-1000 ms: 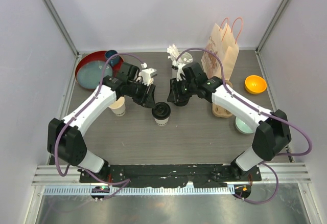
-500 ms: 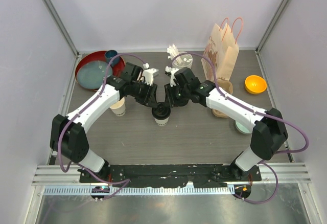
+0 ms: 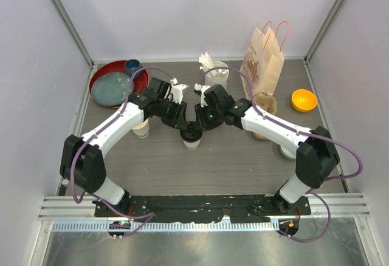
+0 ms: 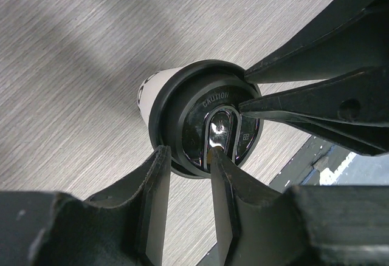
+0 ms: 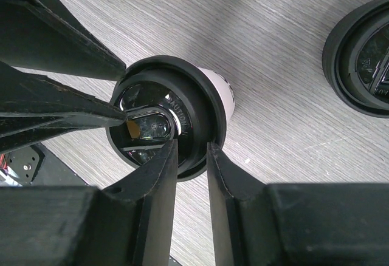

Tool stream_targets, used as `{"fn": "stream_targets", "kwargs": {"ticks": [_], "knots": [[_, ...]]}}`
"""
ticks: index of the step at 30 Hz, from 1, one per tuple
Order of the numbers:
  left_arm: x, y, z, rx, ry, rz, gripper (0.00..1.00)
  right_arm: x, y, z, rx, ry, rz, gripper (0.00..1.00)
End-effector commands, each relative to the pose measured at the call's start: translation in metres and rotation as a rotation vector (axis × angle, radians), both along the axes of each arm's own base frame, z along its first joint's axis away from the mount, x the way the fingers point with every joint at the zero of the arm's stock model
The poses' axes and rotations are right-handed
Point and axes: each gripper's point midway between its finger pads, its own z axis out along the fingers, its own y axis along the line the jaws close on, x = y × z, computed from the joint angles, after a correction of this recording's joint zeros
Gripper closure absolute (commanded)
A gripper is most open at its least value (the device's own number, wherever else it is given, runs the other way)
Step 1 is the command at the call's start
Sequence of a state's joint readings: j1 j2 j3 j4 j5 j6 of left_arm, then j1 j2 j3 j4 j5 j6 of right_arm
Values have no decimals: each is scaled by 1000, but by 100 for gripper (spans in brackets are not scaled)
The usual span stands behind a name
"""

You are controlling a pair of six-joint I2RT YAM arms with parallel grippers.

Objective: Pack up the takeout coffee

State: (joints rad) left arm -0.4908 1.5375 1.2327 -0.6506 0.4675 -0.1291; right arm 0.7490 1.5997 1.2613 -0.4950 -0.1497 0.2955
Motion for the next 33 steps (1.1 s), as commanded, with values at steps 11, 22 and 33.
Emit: {"fn": "stream_targets", "kwargs": {"ticks": [11,22,33], "knots": [[-5,-9,-15,-25,40,-7,70,-3,2,-28,5,42,-26,80],[-7,-3,-43,30,108,15,74,-18,-13,-67,-34,119,-63,87],[-21,7,-86,109,245,25,76,-23,-18,-74,-33,126,-78,87]]}}
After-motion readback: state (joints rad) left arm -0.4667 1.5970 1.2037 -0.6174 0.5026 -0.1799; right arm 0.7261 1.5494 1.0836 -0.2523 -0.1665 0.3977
